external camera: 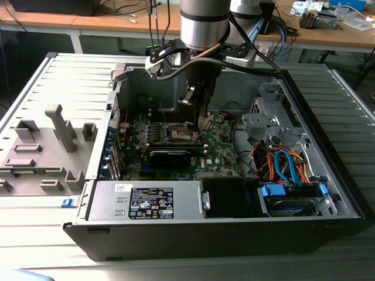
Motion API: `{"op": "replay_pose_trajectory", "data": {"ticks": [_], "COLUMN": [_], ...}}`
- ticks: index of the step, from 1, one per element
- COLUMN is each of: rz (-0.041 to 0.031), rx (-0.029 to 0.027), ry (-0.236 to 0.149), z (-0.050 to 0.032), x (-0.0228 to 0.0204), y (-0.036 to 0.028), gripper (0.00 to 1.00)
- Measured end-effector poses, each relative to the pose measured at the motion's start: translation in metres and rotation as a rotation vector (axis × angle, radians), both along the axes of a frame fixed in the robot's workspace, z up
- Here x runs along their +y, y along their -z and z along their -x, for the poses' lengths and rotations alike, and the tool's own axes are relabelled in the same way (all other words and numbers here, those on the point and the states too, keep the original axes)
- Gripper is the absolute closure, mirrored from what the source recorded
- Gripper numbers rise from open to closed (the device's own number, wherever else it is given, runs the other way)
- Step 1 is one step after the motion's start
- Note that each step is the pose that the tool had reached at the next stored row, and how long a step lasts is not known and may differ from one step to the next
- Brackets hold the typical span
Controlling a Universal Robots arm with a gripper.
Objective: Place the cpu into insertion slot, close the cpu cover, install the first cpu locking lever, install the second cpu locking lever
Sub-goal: 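Place the cpu into insertion slot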
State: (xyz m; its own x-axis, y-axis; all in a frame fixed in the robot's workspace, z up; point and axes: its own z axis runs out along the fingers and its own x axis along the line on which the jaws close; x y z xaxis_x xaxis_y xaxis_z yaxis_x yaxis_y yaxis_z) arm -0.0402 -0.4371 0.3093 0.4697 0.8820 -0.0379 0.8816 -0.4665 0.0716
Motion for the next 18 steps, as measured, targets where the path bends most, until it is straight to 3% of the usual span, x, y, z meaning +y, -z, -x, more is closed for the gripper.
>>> {"op": "replay_pose_trajectory", "data": {"ticks": [18], "rz": [0.0], "rx": [0.0], "ry": [0.012], "z": [0.0], "x": [0.0], "y": [0.0007], "gripper": [0.45]}}
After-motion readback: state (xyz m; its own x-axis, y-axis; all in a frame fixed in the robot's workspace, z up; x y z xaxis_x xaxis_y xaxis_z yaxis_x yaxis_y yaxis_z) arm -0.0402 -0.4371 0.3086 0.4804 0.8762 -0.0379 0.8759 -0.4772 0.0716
